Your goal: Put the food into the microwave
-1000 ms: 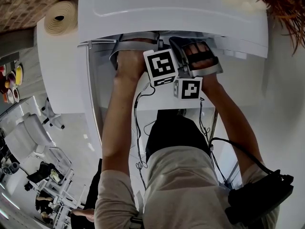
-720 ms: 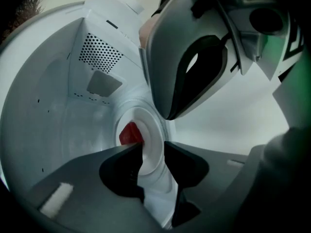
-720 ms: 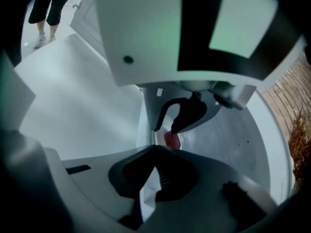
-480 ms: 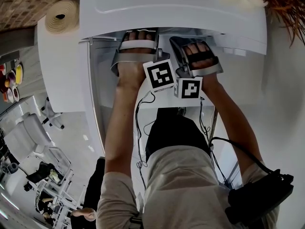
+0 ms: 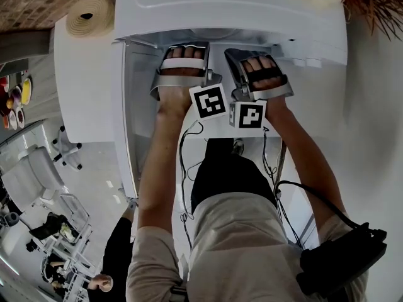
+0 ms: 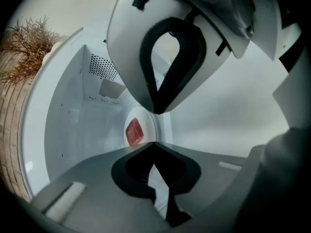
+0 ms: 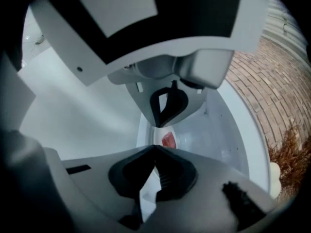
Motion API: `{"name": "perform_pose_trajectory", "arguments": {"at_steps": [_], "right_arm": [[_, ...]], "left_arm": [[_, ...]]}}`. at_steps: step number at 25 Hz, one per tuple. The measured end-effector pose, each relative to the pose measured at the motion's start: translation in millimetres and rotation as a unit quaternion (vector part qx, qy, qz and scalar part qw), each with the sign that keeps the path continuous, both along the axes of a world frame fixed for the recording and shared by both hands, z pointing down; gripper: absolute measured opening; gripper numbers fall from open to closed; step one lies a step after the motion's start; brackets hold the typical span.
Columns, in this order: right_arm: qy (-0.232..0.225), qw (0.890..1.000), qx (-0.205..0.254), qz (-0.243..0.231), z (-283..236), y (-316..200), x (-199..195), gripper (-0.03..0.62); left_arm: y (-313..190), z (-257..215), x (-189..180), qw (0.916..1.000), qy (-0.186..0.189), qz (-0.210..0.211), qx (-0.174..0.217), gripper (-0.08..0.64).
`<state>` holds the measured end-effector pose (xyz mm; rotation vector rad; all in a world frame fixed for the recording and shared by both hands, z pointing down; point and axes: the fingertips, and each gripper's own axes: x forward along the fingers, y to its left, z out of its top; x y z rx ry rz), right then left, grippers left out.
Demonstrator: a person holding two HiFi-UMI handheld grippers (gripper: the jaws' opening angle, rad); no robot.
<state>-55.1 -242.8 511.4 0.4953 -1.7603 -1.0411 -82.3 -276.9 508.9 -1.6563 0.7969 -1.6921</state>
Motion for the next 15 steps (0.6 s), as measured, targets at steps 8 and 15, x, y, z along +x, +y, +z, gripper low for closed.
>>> {"name": "perform_pose_trajectory", "arguments": {"at_steps": [8,15], "right_arm": [[0.002,1.000,0.014,-0.002,-12,14,6,0.008],[0.005,0.999,0.041,-0.006,-37,29,19,0.008]], "left_arm": [[24,8,6,0.9998,0.002,0.009,0.016,0.007],[47,-9,24,0.9990,0.012,0.016,0.039,0.006]]}}
